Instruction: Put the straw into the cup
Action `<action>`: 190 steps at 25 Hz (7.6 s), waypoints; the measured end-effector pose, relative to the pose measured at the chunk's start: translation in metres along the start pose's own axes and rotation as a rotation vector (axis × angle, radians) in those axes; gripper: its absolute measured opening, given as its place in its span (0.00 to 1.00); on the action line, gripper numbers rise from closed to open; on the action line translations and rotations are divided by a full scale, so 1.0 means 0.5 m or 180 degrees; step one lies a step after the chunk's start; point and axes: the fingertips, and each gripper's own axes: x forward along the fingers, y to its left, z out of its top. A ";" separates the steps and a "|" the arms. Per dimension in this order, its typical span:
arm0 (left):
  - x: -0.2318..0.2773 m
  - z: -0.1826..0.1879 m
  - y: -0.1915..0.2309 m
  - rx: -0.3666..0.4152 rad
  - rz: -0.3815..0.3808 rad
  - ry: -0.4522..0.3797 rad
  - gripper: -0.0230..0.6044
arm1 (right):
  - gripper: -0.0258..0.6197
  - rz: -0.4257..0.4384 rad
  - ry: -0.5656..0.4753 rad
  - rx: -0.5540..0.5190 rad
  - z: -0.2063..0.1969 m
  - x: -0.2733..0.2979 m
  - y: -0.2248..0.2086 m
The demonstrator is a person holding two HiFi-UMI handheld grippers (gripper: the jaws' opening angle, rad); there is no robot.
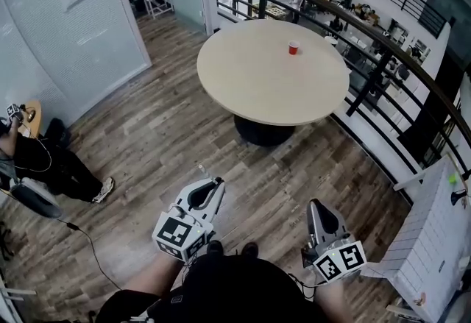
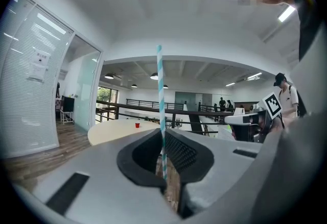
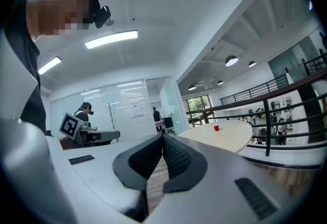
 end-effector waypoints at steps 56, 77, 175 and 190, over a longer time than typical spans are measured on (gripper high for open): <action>0.970 0.014 0.103 -0.0057 -0.0302 0.0206 0.08 | 0.07 -0.0278 0.0308 0.0313 0.068 0.448 -0.837; 1.251 0.060 0.222 -0.0314 0.0586 0.0058 0.08 | 0.07 0.0443 0.0680 0.0296 0.112 0.713 -1.118; 1.957 -0.186 0.677 -0.0728 0.0724 0.0955 0.10 | 0.07 0.1403 0.1768 0.0450 -0.098 1.425 -1.323; 1.923 -0.169 0.675 -0.0708 0.0761 0.0908 0.13 | 0.08 0.1368 0.1730 0.0426 -0.079 1.400 -1.310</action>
